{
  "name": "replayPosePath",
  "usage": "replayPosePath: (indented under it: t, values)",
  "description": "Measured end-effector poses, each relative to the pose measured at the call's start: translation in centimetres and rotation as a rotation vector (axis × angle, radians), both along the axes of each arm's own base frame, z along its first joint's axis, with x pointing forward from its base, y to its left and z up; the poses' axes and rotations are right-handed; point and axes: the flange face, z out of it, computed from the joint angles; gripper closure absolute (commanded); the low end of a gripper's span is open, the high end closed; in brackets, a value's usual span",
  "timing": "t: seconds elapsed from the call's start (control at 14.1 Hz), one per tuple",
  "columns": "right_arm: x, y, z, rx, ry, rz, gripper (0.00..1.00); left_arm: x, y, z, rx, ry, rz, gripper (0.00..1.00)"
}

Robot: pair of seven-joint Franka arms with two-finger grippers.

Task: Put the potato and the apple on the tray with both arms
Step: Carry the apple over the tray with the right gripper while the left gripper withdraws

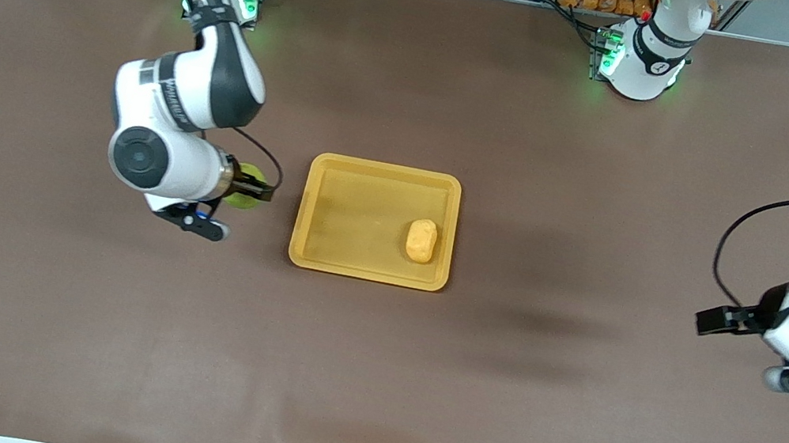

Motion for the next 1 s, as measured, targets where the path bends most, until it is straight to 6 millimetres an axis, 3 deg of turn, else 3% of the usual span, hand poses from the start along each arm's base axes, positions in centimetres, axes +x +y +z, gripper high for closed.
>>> replayPosePath:
  t: [0.14, 0.43, 0.57, 0.78, 1.0]
  values:
    - [-0.6, 2.8, -1.9, 0.021, -0.015, -0.045, 1.00, -1.2, 0.3, 0.6, -0.015, 0.010, -0.011, 0.00]
    - [-2.6, 8.2, -7.4, -0.016, -0.042, -0.069, 1.00, -4.3, -1.5, 1.5, 0.003, 0.028, -0.041, 0.00]
    - [-3.2, 9.2, -9.3, -0.020, -0.028, -0.088, 1.00, -5.8, -1.9, 2.3, 0.016, 0.029, -0.068, 0.00]
    - [-3.3, 9.7, -10.4, -0.001, -0.016, -0.119, 1.00, -7.5, -2.6, 2.9, 0.033, 0.032, -0.111, 0.00]
    - [-3.8, 10.7, -11.7, -0.011, -0.028, -0.133, 1.00, -8.2, -0.7, 3.4, 0.050, 0.035, -0.150, 0.00]
